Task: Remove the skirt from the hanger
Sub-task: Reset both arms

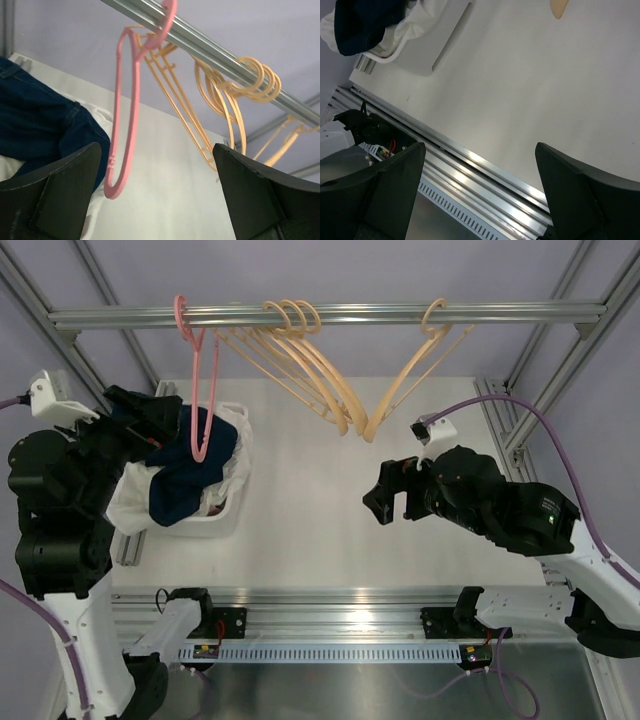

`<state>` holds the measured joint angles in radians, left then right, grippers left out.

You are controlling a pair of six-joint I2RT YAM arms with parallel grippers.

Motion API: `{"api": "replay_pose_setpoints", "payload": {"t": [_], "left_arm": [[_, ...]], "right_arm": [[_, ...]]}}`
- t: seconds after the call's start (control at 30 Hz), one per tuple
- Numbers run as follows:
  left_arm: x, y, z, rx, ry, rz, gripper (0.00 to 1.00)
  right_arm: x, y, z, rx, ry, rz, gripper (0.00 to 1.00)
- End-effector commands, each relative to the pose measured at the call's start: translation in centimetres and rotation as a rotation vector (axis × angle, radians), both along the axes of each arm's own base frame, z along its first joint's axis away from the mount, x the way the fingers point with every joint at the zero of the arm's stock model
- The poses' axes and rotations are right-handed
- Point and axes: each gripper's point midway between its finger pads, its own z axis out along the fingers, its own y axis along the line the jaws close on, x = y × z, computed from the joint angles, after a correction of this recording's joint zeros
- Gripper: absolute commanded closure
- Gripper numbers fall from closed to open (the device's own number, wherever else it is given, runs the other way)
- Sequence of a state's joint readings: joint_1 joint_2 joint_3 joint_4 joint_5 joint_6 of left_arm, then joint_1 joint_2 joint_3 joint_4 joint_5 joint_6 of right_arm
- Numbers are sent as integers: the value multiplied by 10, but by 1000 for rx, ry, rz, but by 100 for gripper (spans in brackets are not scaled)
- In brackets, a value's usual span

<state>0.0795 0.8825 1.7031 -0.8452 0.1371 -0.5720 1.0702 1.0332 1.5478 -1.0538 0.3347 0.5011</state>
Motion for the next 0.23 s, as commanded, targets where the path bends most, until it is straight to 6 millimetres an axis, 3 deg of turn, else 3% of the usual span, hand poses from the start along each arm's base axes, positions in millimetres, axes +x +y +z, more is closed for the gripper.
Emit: {"api": "replay_pose_setpoints", "payload": {"t": [0.0,0.07,0.13,0.17,0.2], "left_arm": [[16,-35,-6,42,18,-160,1],[24,-53,-11,71,47,-186,1],[28,-86,-13,130,59,-217,1],[18,-114,-13,148,56,-295,1],[21,-115,-14,162,58,-252,1]], "right_arm": [[11,9,12,52,-48,-20,1],[14,9,11,60,-58,-37,1],[17,6,12,69,-70,-56,1],[18,4,11,67,-71,-68,1],[19,4,9,65,-66,-73,1]]}}
